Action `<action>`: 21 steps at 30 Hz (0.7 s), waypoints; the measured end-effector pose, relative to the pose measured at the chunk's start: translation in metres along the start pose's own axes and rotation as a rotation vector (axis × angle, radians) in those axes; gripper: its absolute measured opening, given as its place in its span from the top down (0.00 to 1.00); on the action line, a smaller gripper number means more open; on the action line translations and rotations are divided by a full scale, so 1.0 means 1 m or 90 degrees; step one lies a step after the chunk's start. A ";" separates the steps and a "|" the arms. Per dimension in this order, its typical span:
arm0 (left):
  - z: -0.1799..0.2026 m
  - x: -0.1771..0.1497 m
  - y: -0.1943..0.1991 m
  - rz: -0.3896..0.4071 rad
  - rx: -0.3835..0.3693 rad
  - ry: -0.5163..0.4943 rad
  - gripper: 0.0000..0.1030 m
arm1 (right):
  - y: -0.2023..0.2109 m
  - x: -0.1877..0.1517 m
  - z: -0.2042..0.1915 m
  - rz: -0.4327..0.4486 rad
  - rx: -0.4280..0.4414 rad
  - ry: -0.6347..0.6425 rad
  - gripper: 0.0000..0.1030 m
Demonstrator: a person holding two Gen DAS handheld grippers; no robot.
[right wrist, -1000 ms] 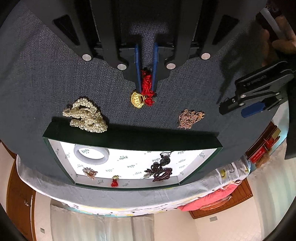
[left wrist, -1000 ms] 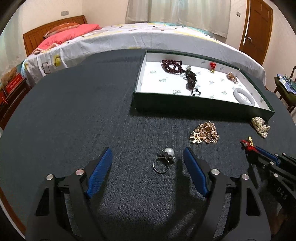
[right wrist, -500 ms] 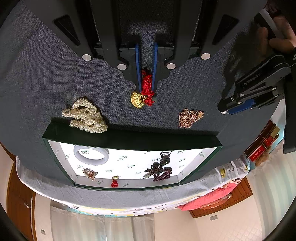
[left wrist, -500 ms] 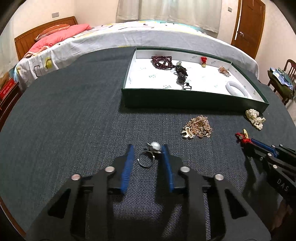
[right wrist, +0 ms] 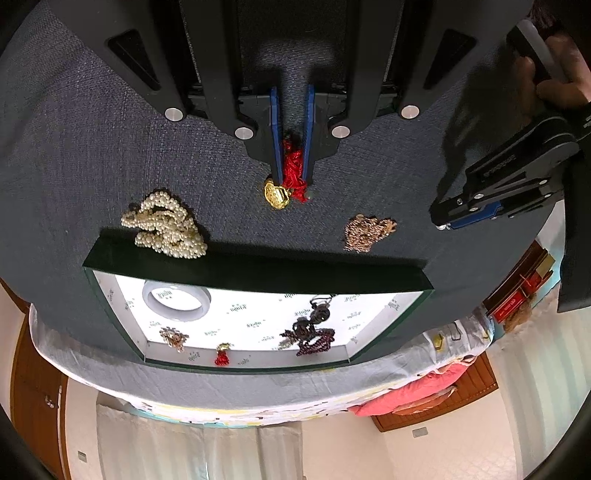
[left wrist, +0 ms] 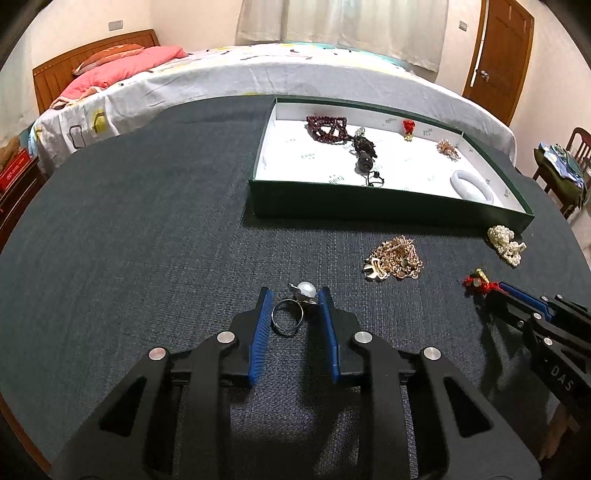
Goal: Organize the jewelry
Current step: 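Carry the ring and charm into the box and open both grippers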
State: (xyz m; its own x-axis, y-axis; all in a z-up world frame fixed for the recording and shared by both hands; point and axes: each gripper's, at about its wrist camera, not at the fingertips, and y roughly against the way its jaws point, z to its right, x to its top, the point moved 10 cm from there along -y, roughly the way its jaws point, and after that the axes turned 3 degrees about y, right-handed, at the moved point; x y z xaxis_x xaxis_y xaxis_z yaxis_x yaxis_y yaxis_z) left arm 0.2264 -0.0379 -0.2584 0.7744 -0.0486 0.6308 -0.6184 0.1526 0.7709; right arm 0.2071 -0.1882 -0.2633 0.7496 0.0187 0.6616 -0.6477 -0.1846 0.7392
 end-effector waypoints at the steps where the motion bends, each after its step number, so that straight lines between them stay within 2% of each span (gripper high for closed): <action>1: 0.000 0.001 0.001 0.002 -0.001 0.001 0.75 | 0.001 0.001 0.000 0.002 0.001 0.000 0.90; 15: 0.004 0.020 0.022 0.036 -0.013 0.007 0.75 | 0.025 0.023 -0.004 0.045 0.008 0.003 0.90; 21: 0.014 0.036 0.033 0.055 -0.032 0.006 0.75 | 0.037 0.039 0.001 0.074 0.006 0.001 0.90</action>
State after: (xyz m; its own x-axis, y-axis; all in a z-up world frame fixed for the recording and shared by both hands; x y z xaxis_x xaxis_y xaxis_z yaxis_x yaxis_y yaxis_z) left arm 0.2323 -0.0481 -0.2092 0.7200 -0.0243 0.6935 -0.6753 0.2056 0.7083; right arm 0.2119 -0.1954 -0.2101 0.6695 -0.0012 0.7428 -0.7286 -0.1952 0.6565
